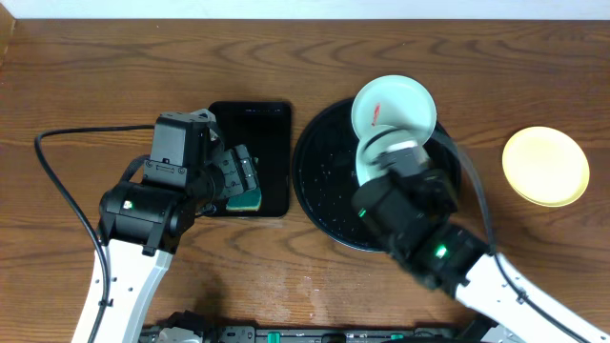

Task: Clean dirty plates on tray and stack at the side
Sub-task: 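Stack the pale green plate onto the yellow plate at right, then grasp the second pale green plate rim and drag it to tray center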

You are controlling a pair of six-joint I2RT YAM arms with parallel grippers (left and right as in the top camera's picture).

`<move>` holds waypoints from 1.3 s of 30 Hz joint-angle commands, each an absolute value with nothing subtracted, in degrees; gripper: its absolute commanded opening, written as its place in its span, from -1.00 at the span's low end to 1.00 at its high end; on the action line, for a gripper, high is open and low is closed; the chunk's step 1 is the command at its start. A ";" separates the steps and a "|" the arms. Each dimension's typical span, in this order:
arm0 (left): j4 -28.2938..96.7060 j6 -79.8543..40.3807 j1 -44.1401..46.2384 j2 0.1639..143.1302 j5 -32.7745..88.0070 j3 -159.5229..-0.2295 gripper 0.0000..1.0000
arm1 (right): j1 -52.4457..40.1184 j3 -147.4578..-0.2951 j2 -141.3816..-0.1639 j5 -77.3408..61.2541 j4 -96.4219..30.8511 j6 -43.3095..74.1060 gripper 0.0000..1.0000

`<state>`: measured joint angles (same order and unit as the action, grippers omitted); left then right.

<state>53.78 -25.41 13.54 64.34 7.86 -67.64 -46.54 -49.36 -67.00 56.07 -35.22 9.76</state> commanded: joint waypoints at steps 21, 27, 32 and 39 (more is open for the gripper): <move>53.84 -24.86 13.23 64.40 8.36 -68.58 0.70 | 35.29 -49.93 -75.05 4.05 -27.92 35.14 -0.98; 53.95 -24.86 13.23 64.40 8.36 -68.58 0.70 | 39.94 -49.93 -83.90 4.67 -23.31 35.11 -0.98; 53.95 -24.86 13.23 64.40 8.36 -68.58 0.70 | 39.70 -49.93 -88.77 1.19 -19.97 29.67 -0.91; 53.95 -24.86 13.23 64.40 8.36 -68.58 0.70 | 33.10 -51.86 -84.82 -13.85 -17.12 20.67 0.04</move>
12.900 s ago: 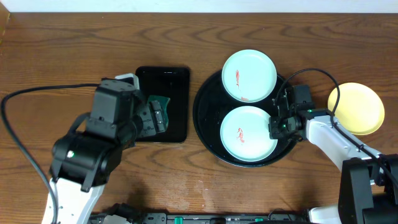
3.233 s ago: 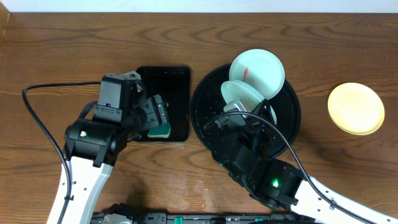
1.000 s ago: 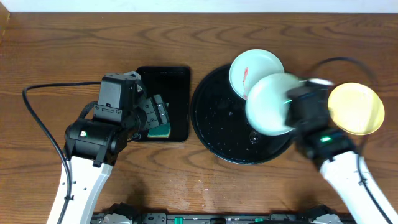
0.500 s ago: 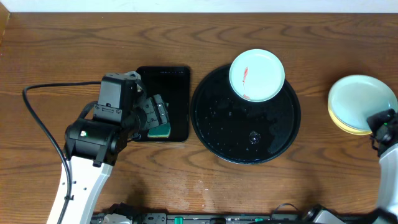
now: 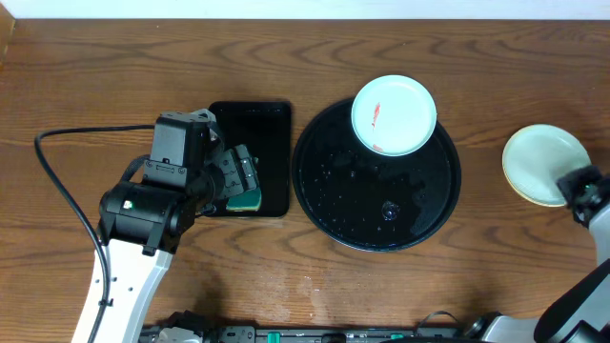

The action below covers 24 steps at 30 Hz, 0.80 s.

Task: Clean dirty plates on tray and stack at the side
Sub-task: 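Grasp the second pale green plate rim and drag it to tray center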

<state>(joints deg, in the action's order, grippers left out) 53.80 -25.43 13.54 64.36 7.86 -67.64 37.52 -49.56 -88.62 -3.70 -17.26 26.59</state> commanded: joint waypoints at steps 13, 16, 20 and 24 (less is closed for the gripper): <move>53.95 -24.86 13.26 64.40 8.38 -68.58 0.70 | -1.06 -52.36 -86.15 0.34 -17.04 7.62 0.13; 53.95 -24.86 13.23 64.40 8.38 -68.58 0.70 | -4.27 -52.36 -91.29 8.27 -10.22 7.57 0.12; 53.95 -24.86 13.23 64.40 8.36 -68.58 0.70 | -4.60 -52.36 -98.87 4.64 -0.82 7.62 0.07; 53.95 -24.86 13.23 64.40 8.38 -68.58 0.70 | -4.60 -52.36 -105.10 -0.75 5.63 7.70 0.09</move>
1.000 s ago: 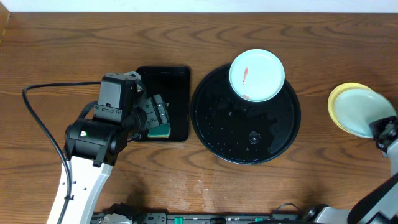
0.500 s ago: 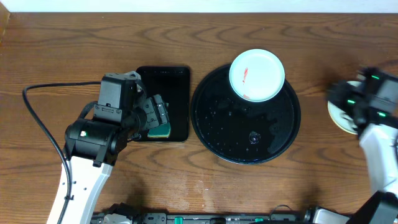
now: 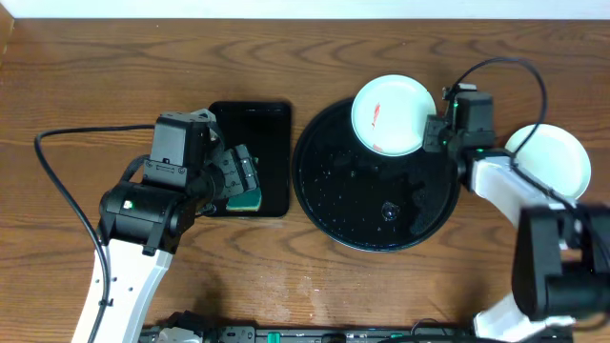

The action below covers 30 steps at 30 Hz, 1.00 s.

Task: Clean dirty plates on tray and stack at the side
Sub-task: 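Grasp the second pale green plate rim and drag it to tray center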

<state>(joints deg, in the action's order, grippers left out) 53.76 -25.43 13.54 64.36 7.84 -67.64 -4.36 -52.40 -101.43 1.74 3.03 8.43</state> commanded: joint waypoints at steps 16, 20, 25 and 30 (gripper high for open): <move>53.95 -24.86 13.23 64.40 8.36 -68.58 0.70 | -5.80 -52.38 -89.71 -1.83 -17.91 14.00 -0.98; 53.95 -24.88 13.23 64.40 8.36 -68.58 0.70 | -7.73 -52.38 -83.42 -1.98 -32.08 19.81 -0.98; 53.95 -24.86 13.26 64.40 8.36 -68.58 0.70 | -10.81 -50.63 -83.72 -2.00 -39.77 30.87 -0.98; 53.95 -24.88 13.23 64.40 8.36 -68.58 0.70 | -13.26 -46.78 -84.01 -1.56 -35.59 38.15 -0.98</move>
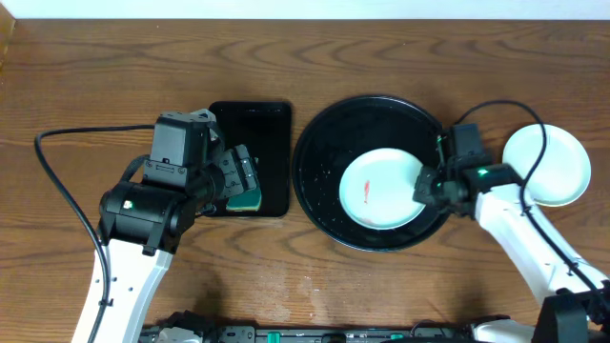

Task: Clean dirty plates on tray and stack at the side
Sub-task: 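Grasp the second pale green plate rim and drag it to tray center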

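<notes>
In the overhead view a white plate [376, 191] with a red smear lies in the front middle of the round black tray [329, 143]. My right gripper [422, 188] is at the plate's right rim and is shut on it. A clean white plate [548, 162] rests on the table to the right of the tray. On the left, my left gripper [243, 186] is shut on a green and yellow sponge [250, 201], held over the front of a small black rectangular tray [257, 129].
A black cable [57, 181] loops across the table left of the left arm. The right arm's cable [515, 114] arches over the clean plate. The table's far edge runs along the top of the view.
The smeared plate has moved from the back of the round tray to its front middle. My right gripper, then at the plate's right rim, is still at that rim. The left arm has not moved.
At first my right arm was over the round tray with a white plate, and a yellow plate lay at the right. Then the arm was at the far right with a pale plate lying there. Then it reached the smeared plate, which now sits mid-tray.
</notes>
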You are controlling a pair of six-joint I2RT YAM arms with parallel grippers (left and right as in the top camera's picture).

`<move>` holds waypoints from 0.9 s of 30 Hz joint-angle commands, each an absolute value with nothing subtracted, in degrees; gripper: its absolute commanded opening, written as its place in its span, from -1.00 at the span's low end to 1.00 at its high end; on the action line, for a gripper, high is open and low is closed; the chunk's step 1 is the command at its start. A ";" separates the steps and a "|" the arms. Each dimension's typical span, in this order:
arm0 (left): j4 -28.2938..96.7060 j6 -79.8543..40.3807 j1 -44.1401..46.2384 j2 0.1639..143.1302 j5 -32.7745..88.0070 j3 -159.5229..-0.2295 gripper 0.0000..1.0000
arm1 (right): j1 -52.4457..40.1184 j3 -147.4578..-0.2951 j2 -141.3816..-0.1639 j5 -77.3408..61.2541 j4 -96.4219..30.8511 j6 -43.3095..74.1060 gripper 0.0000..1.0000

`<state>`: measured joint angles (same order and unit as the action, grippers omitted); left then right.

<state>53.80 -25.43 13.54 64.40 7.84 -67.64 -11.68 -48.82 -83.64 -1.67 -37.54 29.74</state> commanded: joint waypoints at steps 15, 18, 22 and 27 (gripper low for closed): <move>53.95 -24.86 13.23 64.40 8.36 -68.58 0.70 | -9.54 -51.07 -84.53 -2.02 -33.08 7.40 -0.40; 53.95 -25.17 13.26 64.40 8.56 -68.58 0.70 | -8.38 -50.63 -86.80 -2.26 -33.21 7.38 -0.39; 53.98 -25.15 13.26 64.40 8.60 -68.58 0.70 | -8.23 -50.59 -90.94 -5.67 -32.77 7.40 -0.32; 54.04 -23.77 13.26 65.14 9.23 -68.51 0.68 | -8.25 -50.59 -95.85 -7.99 -31.57 7.42 -0.60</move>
<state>53.60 -25.43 13.54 64.40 8.75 -67.64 -8.47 -50.24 -93.84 -5.78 -32.03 8.21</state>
